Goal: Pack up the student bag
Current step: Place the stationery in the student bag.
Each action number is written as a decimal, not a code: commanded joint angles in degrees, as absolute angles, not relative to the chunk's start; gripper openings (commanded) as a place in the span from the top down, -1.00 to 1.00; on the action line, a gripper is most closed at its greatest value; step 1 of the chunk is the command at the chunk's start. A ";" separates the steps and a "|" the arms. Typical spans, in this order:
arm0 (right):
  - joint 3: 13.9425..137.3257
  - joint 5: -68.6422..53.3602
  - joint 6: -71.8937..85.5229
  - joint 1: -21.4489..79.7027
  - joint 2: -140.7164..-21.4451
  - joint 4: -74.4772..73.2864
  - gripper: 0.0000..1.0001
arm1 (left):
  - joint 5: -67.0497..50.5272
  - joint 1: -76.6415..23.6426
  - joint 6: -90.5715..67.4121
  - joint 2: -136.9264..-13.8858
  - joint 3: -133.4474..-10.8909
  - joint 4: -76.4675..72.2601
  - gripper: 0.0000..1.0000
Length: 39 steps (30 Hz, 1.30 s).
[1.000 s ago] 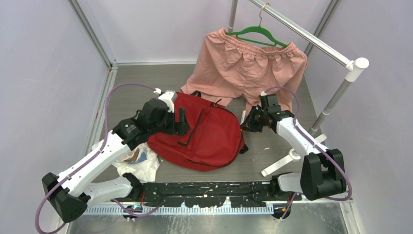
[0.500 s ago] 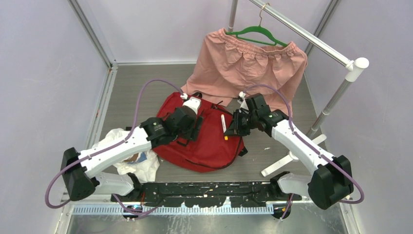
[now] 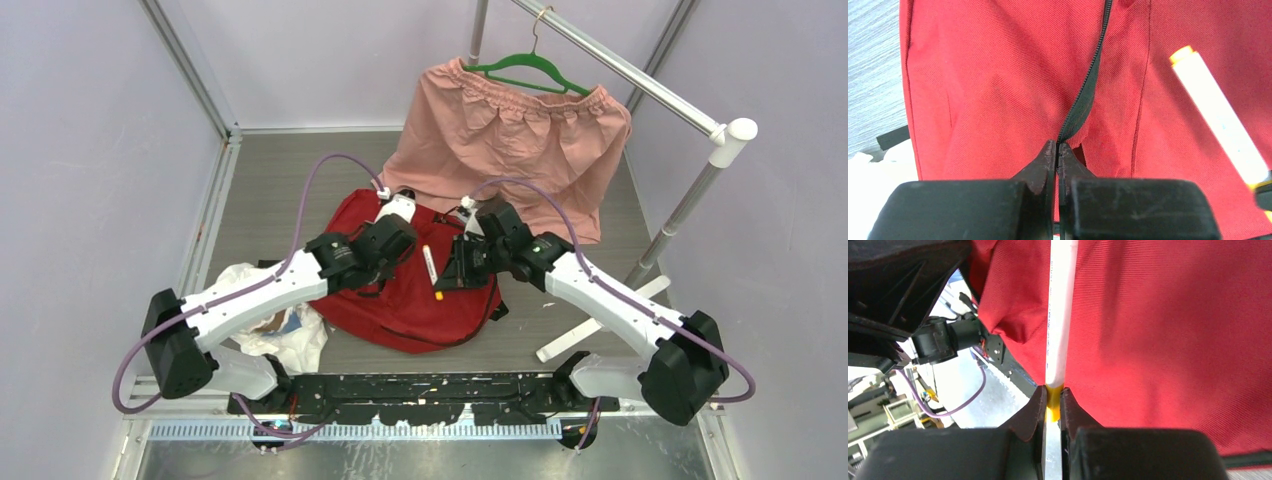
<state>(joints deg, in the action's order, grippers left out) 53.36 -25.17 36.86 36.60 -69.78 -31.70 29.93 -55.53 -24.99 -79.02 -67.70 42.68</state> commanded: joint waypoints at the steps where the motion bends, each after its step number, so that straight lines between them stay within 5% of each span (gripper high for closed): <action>1: 56.19 -25.98 41.32 41.14 -72.19 -22.74 0.98 | 29.90 -54.96 -25.99 -73.54 -69.30 40.99 1.00; 14: 68.41 -29.34 46.57 42.65 -89.39 -11.89 0.98 | 18.37 -52.84 -29.52 -64.87 -65.24 36.56 1.00; 19: 73.66 -21.32 52.06 42.54 -97.11 -6.51 0.96 | 15.32 -52.82 -30.89 -63.37 -63.73 35.42 1.00; 20: 74.04 -19.96 53.65 42.54 -98.49 -3.86 0.84 | 15.15 -52.82 -31.20 -62.91 -63.38 34.93 1.00; 23: 73.42 -20.26 58.01 42.71 -101.14 3.90 0.01 | 15.18 -52.75 -31.57 -61.92 -62.95 35.15 1.00; 26: 72.54 -20.98 57.73 43.07 -100.09 3.32 -0.33 | 16.13 -52.67 -31.84 -61.47 -63.17 37.04 1.00; 32: 65.06 -16.45 53.09 43.10 -90.26 -6.21 -0.38 | 16.70 -52.12 -33.47 -59.76 -63.63 38.72 0.36; 39: 58.05 -10.55 50.72 43.14 -79.26 -12.91 -0.26 | 16.91 -51.77 -35.52 -55.26 -62.02 42.11 0.26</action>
